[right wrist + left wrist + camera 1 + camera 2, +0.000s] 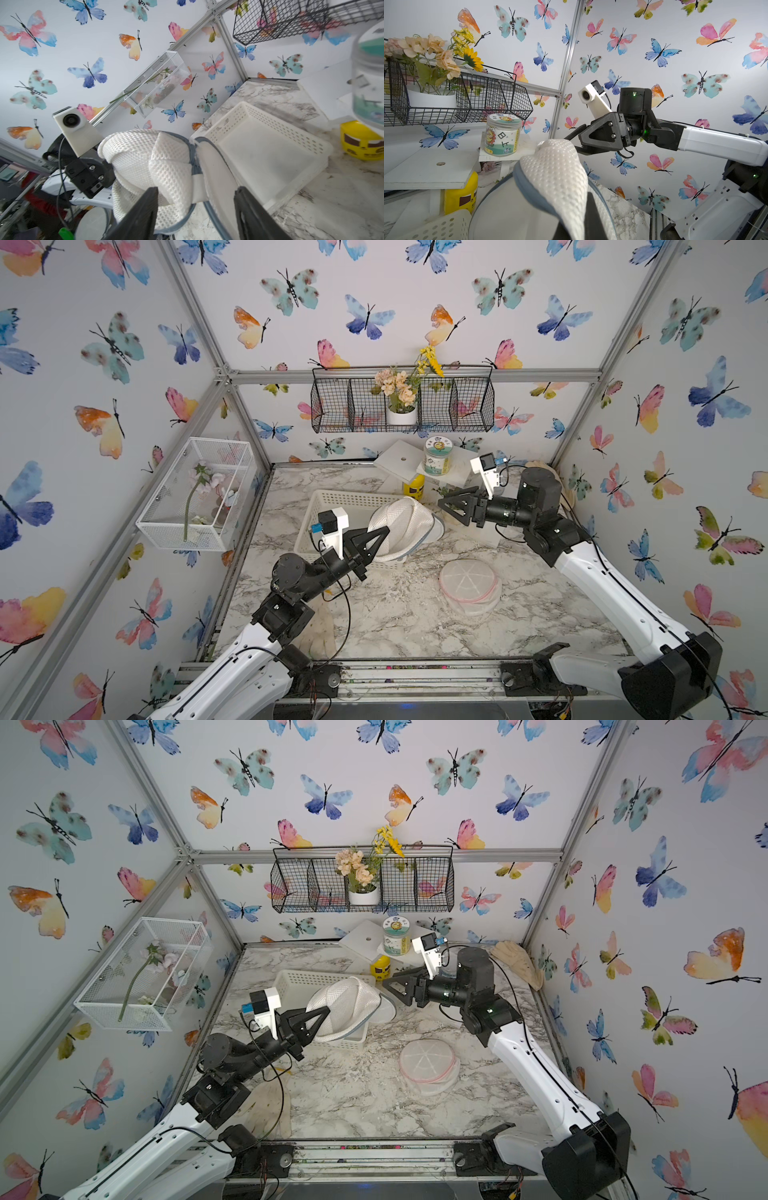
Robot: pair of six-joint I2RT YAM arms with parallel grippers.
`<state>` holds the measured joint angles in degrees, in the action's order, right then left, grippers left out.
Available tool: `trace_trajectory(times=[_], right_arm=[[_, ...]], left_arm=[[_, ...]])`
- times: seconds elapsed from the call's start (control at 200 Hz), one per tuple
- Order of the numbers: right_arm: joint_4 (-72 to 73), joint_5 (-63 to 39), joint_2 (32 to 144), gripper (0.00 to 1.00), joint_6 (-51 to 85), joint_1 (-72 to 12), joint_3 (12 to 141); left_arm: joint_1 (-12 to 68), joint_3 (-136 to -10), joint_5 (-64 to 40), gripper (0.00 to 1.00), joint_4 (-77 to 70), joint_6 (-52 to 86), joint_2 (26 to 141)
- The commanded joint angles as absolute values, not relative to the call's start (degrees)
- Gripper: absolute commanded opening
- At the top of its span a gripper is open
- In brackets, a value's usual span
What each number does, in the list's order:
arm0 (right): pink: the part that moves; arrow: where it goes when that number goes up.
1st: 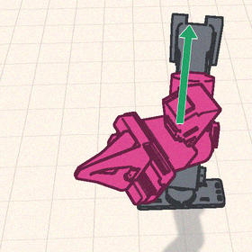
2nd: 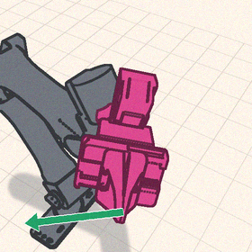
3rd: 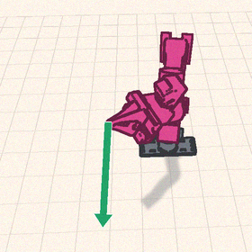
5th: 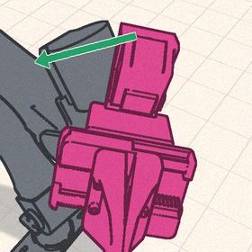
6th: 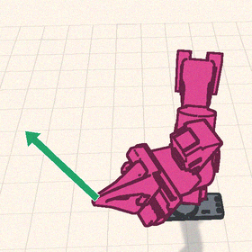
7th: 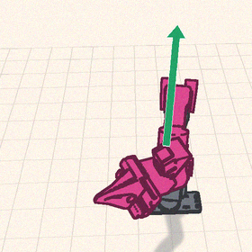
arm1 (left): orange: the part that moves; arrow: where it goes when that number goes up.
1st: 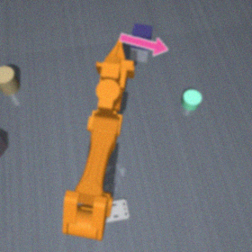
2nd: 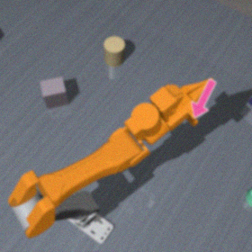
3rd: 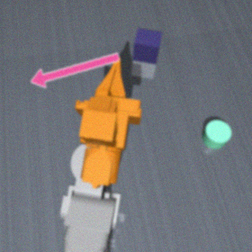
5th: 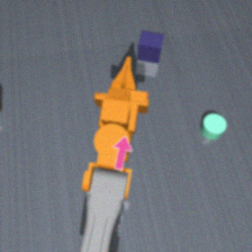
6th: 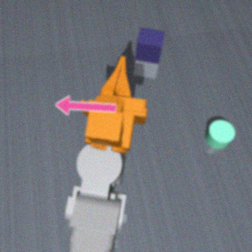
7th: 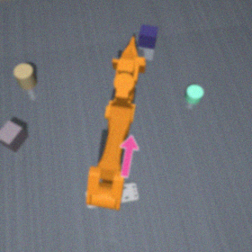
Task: Turn the laundry bag inside out
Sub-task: Turn over the laundry bag.
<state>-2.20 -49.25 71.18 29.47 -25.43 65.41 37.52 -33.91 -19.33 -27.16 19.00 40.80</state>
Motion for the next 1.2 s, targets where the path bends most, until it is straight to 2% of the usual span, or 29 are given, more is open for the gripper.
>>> trace_trajectory(times=[0.0, 0.195, 0.33, 0.546, 0.651, 0.701, 0.726, 0.796, 0.856, 0.971, 1.191], right_arm=[[-5.5, -55.7, 73.8, 0.58, 34.3, -25.7, 66.8], [-7.7, -57.7, 76.8, 0.49, 36.0, -26.0, 68.2], [-4.5, -57.8, 76.9, 0.37, 37.6, -25.9, 67.1], [1.2, -59.4, 78.6, 0.12, 42.8, -25.9, 65.7], [1.7, -59.6, 79.6, 0.06, 44.0, -25.9, 65.9], [1.2, -59.1, 79.7, 0.07, 43.9, -25.9, 65.9], [0.7, -58.7, 79.7, 0.11, 43.7, -25.9, 65.9], [-0.8, -57.9, 79.5, 0.41, 43.3, -25.9, 65.9], [-1.6, -58.1, 79.4, 0.52, 43.3, -26.0, 65.4], [-0.8, -59.0, 79.1, 0.53, 44.9, -25.9, 63.6], [0.5, -59.9, 79.8, 0.35, 45.9, -25.9, 63.8]], left_arm=[[37.3, -34.5, -19.1, 0.0, -32.2, 19.4, 42.3], [37.4, -35.2, -19.7, 0.0, -33.6, 18.9, 44.7], [37.4, -35.3, -19.7, 0.0, -33.9, 18.6, 45.4], [37.4, -35.7, -19.3, 0.0, -34.3, 18.8, 46.0], [37.4, -35.9, -19.3, 0.0, -34.8, 18.9, 46.1], [37.4, -35.9, -19.3, 0.0, -34.7, 18.7, 46.1], [37.4, -35.9, -19.3, 0.0, -34.6, 18.7, 46.0], [37.4, -35.9, -19.1, 0.0, -34.5, 18.5, 45.9], [37.4, -35.9, -19.0, 0.0, -34.6, 18.4, 46.0], [37.4, -35.2, -19.1, 0.0, -36.0, 18.9, 46.5], [37.4, -34.5, -19.2, 0.0, -39.1, 20.6, 47.7]])
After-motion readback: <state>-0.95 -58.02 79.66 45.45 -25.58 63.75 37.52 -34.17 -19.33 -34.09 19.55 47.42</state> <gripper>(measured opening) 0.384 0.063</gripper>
